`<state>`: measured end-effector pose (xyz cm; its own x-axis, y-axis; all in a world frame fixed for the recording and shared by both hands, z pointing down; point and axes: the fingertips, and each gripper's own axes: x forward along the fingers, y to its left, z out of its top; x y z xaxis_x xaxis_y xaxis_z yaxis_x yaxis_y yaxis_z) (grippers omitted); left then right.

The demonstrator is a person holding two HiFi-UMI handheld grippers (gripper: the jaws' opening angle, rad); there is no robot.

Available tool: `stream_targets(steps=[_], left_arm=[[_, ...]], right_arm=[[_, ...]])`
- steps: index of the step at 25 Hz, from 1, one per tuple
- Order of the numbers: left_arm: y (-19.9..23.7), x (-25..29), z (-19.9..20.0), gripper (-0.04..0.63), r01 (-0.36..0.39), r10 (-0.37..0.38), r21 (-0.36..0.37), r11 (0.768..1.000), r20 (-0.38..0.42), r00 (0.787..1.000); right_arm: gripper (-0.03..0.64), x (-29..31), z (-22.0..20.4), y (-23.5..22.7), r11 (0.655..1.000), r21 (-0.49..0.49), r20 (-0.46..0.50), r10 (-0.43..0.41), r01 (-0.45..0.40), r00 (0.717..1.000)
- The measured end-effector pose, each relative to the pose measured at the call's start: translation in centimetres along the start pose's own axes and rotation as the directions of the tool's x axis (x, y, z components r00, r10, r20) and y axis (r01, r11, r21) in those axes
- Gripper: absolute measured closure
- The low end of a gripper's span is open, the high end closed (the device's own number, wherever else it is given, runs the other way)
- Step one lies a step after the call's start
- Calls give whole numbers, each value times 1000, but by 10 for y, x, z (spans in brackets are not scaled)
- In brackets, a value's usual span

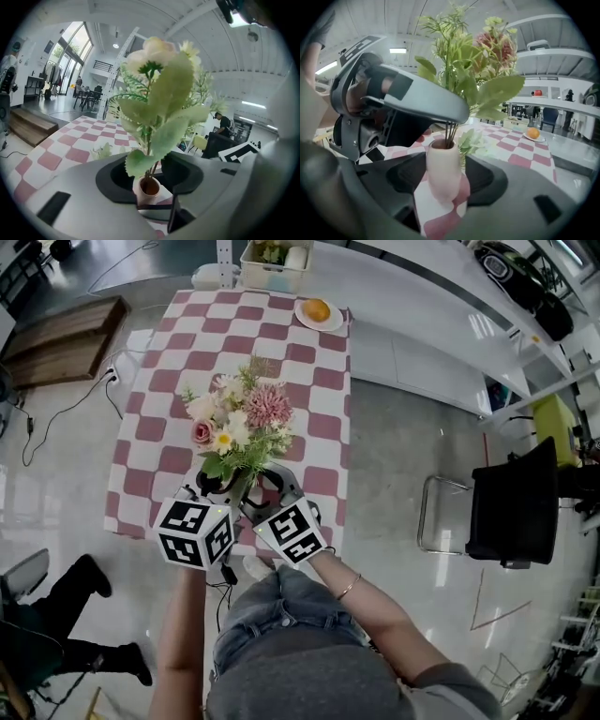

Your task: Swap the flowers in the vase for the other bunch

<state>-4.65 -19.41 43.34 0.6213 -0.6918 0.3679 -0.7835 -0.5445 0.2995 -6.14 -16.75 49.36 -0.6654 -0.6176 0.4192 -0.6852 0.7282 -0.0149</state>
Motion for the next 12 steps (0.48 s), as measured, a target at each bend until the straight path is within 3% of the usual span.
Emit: stream_targets(steps=[4, 12], left_arm=[[1, 2, 2, 484, -2, 2, -8, 1000, 12, 1000], [0, -4, 1, 525, -27, 27, 4, 1000, 26, 999]], right_arm=[[372, 2, -1, 1, 1000, -16, 2, 15, -15, 1000], [380, -1, -3, 4, 999, -45, 2, 23, -23, 1000]])
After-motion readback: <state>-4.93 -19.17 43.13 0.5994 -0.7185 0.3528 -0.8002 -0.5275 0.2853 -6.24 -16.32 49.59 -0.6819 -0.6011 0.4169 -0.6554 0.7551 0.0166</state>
